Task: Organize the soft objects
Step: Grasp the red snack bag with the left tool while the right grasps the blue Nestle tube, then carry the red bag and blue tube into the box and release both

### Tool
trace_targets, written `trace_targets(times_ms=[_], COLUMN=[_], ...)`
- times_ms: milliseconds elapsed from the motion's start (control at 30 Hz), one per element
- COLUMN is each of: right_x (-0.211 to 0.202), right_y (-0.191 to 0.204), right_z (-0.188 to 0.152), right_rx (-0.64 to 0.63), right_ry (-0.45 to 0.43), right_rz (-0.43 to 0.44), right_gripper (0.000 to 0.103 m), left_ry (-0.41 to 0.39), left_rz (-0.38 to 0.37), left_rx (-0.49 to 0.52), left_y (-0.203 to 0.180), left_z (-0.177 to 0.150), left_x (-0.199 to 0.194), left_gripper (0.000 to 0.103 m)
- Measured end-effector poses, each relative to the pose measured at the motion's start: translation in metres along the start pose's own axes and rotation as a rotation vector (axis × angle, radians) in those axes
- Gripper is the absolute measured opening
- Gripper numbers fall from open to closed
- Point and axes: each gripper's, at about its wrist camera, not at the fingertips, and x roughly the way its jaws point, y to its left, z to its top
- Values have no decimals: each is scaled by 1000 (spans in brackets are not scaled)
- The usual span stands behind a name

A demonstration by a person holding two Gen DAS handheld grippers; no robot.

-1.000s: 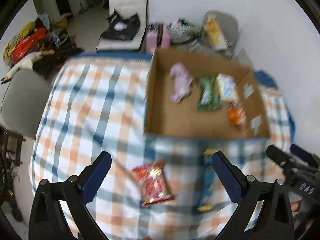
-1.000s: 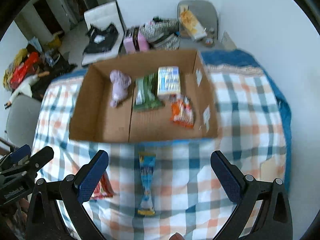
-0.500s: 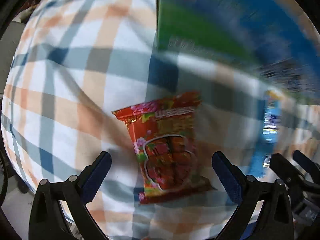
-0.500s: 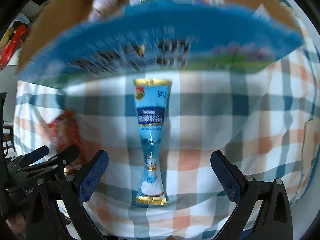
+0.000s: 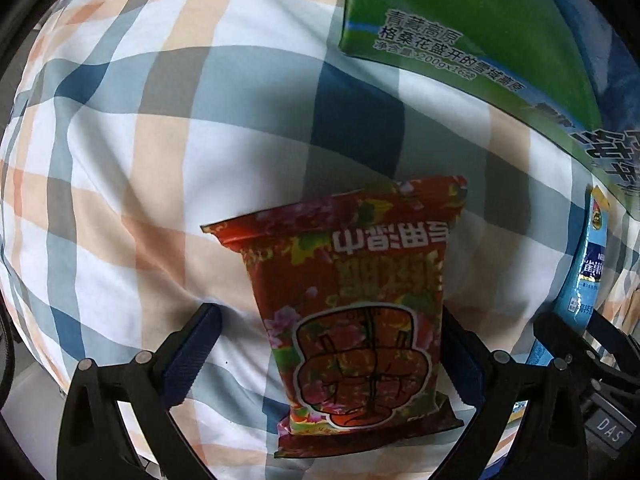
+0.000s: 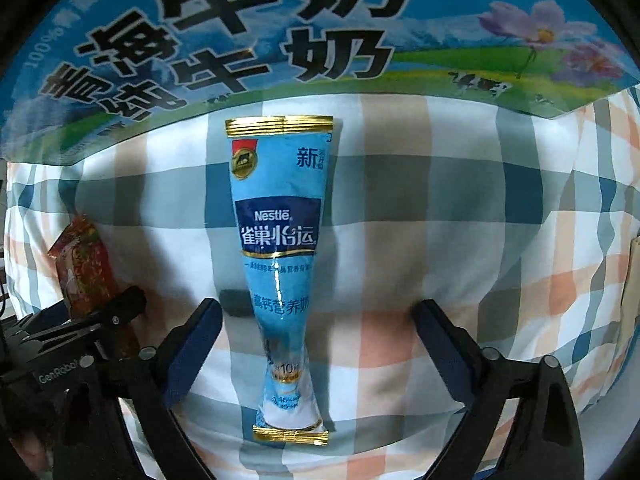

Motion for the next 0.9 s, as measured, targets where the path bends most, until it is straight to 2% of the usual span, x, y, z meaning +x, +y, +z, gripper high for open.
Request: trace_targets(times_ms=[167, 233, 300, 333, 367, 400, 467, 633, 767, 900], right_x=[5, 4, 4, 3, 3, 2, 1, 4, 1, 3], right_y=[-1, 0, 1, 4, 5, 6, 7, -5, -16, -28], right_z=[5, 5, 1, -2, -5, -8, -15, -35, -52, -65], right_rx=[-5, -11, -28, -43, -53, -63, -78, -84, -81, -79], right_ry=[-4, -6, -9, -11, -12, -11, -6, 26, 60, 89], right_rz=[-38, -59, -77, -93, -99, -103, -104, -72, -38, -26], right_gripper=[79, 69, 56, 48, 40, 36, 23, 20, 20, 20], left_ry=[-25, -48, -80, -95, -103, -115, -125, -133, -75, -59], left_rz=[6, 25, 51, 67, 77, 96, 119, 128, 61, 81], left_rx=[-11, 5, 31, 51, 62, 78, 90, 120, 164, 205], left_y=[4, 4, -4, -10, -13, -18, -23, -36, -45, -60], left_z=[-4, -14, -22, -25, -28, -32, -37, -60, -90, -109], left_x=[-3, -7, -13, -16, -17, -20, -21, -25, -20, -6], left_gripper=[102, 94, 75, 70, 60, 54, 50, 45, 45, 45])
